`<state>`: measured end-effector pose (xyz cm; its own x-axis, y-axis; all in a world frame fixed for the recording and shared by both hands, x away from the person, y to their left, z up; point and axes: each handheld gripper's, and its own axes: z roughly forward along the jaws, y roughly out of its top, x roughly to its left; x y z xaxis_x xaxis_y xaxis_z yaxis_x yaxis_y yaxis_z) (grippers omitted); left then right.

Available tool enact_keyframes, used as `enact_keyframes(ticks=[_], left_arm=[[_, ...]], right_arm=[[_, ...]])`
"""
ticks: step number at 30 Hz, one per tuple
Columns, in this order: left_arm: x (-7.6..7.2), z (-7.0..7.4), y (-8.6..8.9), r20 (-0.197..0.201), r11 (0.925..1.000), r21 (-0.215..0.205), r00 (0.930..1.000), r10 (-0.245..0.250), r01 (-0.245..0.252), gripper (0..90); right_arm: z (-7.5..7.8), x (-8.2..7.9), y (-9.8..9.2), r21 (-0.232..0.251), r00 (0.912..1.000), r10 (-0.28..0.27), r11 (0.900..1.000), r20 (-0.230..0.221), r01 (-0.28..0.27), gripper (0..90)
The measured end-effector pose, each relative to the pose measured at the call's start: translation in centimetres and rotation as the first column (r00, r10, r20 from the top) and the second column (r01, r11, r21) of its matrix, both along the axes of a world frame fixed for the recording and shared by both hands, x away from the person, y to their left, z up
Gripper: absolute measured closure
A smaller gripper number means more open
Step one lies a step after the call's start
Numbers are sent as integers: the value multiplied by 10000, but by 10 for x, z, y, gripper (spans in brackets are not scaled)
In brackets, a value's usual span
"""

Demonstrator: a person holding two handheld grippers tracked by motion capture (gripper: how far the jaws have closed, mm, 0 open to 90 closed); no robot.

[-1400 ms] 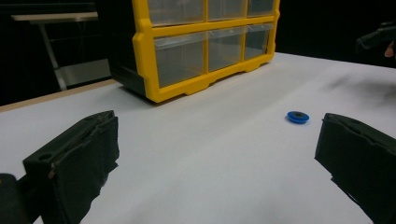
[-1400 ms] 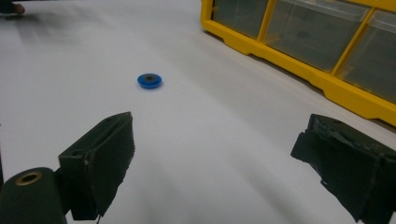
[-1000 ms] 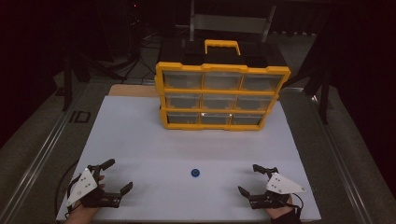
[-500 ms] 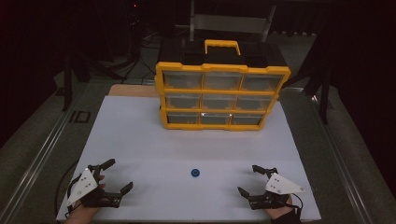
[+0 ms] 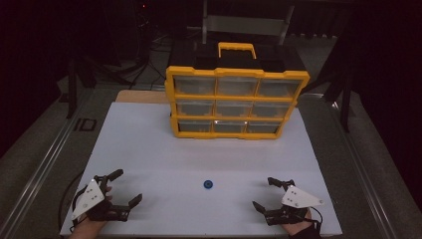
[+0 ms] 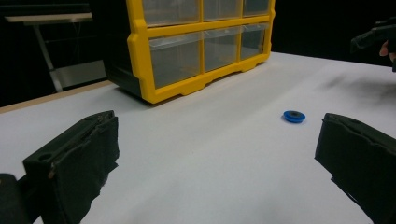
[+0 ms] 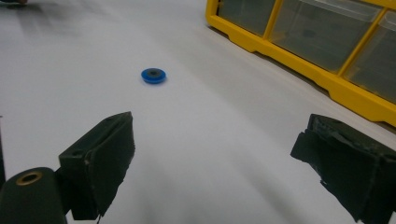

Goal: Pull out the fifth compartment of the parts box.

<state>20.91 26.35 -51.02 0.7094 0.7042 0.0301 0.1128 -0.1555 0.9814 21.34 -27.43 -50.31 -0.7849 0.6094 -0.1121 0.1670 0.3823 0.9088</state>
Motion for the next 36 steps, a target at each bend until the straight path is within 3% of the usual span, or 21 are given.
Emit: enact_keyframes(ticks=[5, 18, 27, 36], left_arm=[[0, 0, 0, 13, 10000, 19, 10000, 0, 0, 0], [0, 0, 0, 33, 10000, 16, 10000, 50, -50, 0], [0, 1, 0, 66, 10000, 11, 10000, 74, -74, 0], [0, 1, 1, 107, 9999, -47, 9999, 133, -133, 0]], right_arm=[[4, -2, 2, -86, 10000, 79, 9999, -7, -79, 92], [52, -16, 5, -348, 9927, 17, 9994, 1204, 25, 95], [92, -19, 5, -602, 9717, 63, 9982, 2363, 82, 100], [122, -11, 12, -821, 9479, 309, 9966, 3172, -50, 116]])
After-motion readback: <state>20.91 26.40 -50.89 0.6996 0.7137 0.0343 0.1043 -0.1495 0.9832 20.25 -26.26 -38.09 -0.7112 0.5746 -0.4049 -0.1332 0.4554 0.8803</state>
